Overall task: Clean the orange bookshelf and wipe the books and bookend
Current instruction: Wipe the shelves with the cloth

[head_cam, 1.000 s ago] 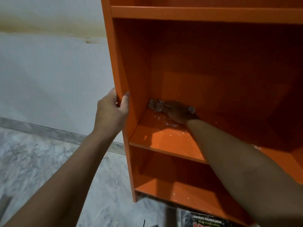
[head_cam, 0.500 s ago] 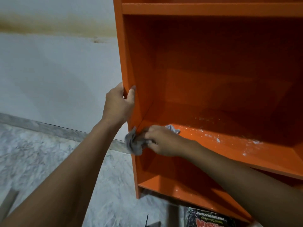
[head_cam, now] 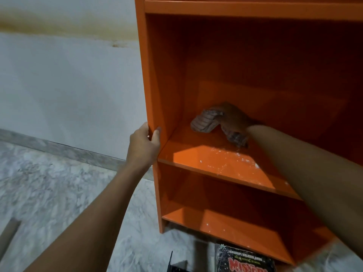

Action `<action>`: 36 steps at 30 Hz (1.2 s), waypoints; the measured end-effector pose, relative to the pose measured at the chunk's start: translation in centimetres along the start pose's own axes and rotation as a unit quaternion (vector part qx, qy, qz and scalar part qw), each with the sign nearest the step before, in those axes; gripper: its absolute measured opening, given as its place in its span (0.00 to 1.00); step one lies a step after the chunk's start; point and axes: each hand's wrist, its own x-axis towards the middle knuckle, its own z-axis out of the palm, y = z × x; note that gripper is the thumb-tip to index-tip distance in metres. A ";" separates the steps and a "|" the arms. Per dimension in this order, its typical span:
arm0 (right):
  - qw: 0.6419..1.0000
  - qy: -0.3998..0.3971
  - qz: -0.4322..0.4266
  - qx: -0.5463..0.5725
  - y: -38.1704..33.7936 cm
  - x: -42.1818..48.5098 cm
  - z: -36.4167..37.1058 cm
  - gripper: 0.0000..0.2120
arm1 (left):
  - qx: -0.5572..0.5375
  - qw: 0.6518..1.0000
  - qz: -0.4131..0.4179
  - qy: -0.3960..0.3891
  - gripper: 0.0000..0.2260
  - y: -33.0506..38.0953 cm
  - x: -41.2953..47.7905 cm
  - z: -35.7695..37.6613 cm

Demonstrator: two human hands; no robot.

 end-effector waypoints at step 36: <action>0.994 -0.016 0.109 -0.014 10.9 -6.3 -0.1 0.30 | 0.017 0.999 -0.046 0.018 0.20 1.4 -0.8 0.5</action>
